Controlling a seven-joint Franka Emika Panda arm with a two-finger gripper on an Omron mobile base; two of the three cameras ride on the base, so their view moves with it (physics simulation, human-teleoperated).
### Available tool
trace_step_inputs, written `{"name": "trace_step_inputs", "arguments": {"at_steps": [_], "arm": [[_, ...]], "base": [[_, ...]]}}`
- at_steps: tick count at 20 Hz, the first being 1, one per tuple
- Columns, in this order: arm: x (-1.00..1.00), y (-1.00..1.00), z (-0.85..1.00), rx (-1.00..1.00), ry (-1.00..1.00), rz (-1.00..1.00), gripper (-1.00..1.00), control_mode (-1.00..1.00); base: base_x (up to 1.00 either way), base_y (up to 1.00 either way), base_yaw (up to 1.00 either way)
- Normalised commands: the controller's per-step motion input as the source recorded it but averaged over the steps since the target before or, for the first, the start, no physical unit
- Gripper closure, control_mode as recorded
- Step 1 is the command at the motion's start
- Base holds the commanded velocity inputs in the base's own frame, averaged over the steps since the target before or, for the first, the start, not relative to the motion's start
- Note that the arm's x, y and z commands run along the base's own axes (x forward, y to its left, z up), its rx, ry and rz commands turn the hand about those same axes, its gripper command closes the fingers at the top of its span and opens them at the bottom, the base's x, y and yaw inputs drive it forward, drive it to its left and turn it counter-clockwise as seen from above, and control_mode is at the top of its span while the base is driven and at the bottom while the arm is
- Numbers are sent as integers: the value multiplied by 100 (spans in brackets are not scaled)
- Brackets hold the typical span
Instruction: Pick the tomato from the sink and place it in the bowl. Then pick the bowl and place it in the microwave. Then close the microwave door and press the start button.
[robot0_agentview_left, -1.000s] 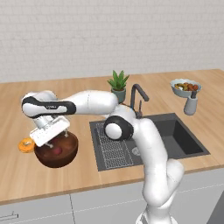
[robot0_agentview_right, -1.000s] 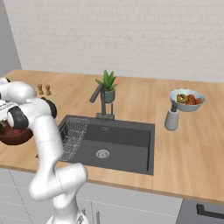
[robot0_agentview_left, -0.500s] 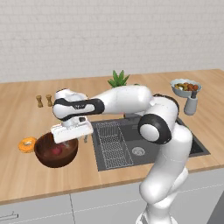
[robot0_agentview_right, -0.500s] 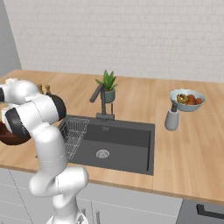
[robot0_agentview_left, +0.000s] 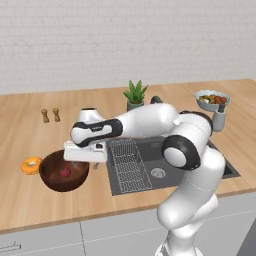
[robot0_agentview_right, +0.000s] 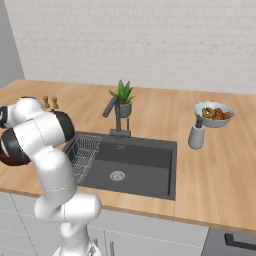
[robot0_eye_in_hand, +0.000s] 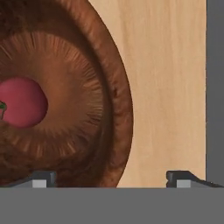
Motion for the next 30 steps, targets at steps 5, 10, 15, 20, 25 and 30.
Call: {"name": "trace_step_inputs", "arguments": {"at_steps": [5,10,15,20,25,30], "arm": [[29,22,-28,1,-3,-11,-100,-100],[3,2,-14,0,-7,-4,100,-100],[-3,0,-22,0,-4,-1,100,-100],[-2,0,-33,0,4,-1,100,-100],[-43,-1,59,4,-10,-5,100,-100],[-67,-4,100,7,-18,-4,100,-100]], "base": [[0,0,0],[0,0,0],[0,0,0],[0,0,0],[0,0,0],[0,0,0]]}}
